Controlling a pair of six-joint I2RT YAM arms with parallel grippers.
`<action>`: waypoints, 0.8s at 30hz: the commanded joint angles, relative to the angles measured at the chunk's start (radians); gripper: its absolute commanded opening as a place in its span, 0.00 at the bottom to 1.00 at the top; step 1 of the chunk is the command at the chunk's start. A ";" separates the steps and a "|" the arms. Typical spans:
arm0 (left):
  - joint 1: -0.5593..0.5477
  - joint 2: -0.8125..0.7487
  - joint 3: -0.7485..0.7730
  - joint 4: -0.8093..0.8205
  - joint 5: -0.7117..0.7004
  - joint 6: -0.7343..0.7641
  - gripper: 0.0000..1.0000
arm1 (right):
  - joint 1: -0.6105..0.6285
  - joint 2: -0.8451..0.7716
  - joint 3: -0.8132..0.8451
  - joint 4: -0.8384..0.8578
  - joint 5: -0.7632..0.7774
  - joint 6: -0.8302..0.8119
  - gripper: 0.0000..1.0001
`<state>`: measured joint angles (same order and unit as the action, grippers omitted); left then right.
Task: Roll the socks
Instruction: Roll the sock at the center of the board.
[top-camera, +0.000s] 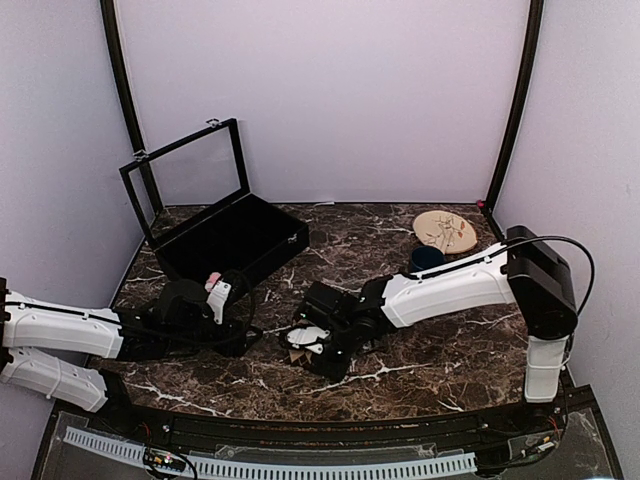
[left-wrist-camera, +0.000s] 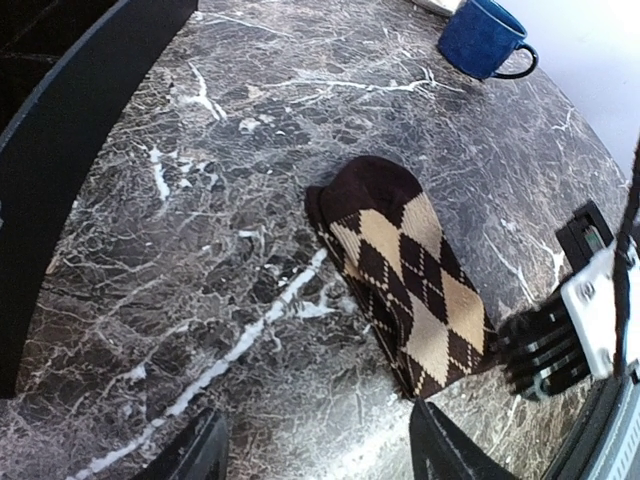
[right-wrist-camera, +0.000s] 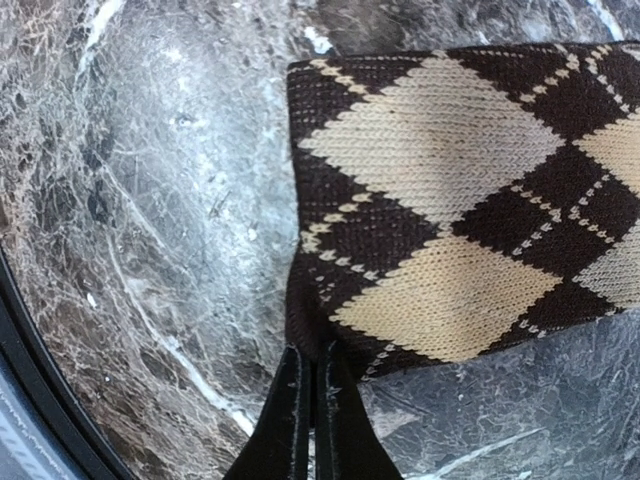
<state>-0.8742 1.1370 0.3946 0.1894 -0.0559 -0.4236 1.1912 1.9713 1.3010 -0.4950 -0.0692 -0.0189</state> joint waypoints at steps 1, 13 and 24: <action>-0.001 -0.006 -0.019 0.034 0.058 0.035 0.65 | -0.045 -0.023 0.014 -0.022 -0.162 0.020 0.00; -0.020 0.058 0.015 0.066 0.199 0.082 0.71 | -0.140 0.006 0.075 -0.054 -0.454 0.051 0.00; -0.079 0.102 0.056 0.087 0.202 0.150 0.71 | -0.184 0.039 0.088 -0.075 -0.582 0.050 0.00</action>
<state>-0.9382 1.2274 0.4194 0.2443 0.1226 -0.3202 1.0199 1.9900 1.3678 -0.5552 -0.5819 0.0284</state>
